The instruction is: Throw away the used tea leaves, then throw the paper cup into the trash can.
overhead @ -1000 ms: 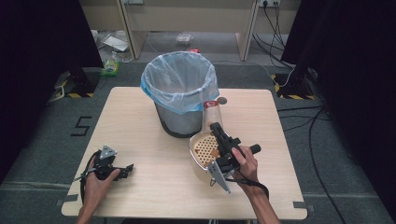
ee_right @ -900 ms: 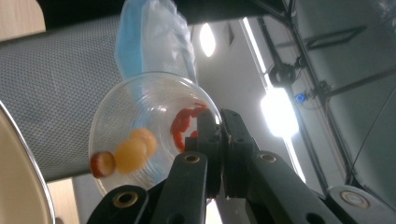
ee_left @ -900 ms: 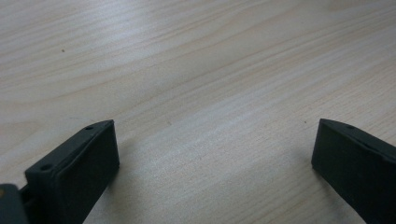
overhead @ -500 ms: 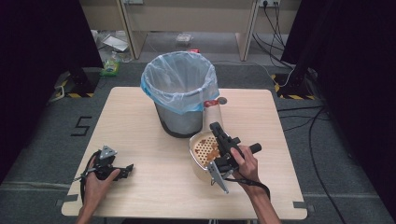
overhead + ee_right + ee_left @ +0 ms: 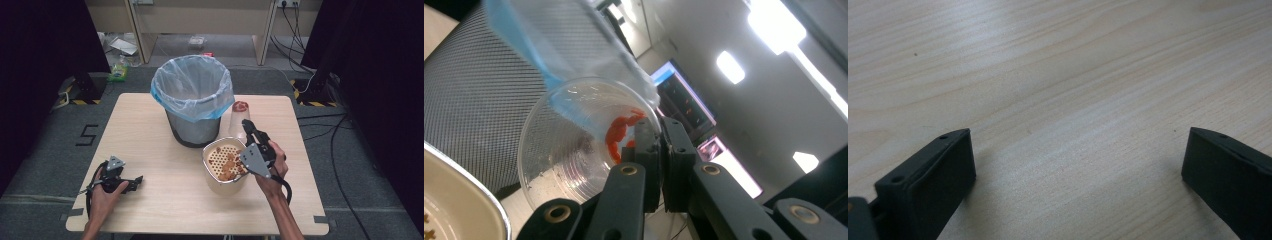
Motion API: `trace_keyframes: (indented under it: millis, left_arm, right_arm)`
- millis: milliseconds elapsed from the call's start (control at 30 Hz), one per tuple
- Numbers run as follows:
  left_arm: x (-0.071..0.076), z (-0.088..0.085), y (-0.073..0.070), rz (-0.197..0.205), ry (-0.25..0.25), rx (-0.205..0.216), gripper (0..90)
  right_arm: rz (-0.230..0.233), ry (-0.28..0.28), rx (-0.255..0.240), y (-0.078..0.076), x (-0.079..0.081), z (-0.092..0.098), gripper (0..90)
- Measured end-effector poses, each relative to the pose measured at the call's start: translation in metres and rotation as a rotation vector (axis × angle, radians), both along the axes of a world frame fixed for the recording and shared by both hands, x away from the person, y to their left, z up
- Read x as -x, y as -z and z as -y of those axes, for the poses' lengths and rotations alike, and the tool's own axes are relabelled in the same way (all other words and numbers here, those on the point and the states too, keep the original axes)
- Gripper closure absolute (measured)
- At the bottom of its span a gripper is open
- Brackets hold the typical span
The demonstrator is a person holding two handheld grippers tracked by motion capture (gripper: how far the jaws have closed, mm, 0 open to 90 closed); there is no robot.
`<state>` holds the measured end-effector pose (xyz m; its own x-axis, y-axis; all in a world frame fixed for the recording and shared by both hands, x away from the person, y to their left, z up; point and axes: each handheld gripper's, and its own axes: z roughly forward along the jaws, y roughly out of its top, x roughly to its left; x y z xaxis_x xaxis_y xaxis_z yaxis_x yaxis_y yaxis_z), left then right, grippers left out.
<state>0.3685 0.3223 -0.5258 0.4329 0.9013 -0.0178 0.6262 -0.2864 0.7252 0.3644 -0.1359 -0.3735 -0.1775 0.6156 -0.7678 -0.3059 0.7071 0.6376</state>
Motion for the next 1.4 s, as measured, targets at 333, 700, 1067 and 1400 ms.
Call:
trace_keyframes:
  millis: [333,700,1067,1400]
  left_arm:
    - [0.000,0.000,0.000,-0.001,0.000,0.001,0.0]
    - [0.000,0.000,0.000,-0.003,0.000,0.003,0.0]
    - [0.000,0.000,0.000,-0.003,0.000,0.002,0.0]
    - [0.000,0.000,0.000,-0.002,0.000,0.003,0.0]
  right_arm:
    - [-0.230,0.035,-0.210,-0.016,-0.022,0.025,87.6]
    - [-0.431,0.040,-0.417,-0.029,-0.063,0.050,87.6]
    - [-0.444,0.036,-0.444,-0.060,-0.079,0.048,87.5]
    - [-0.457,0.045,-0.453,-0.086,-0.097,0.048,87.4]
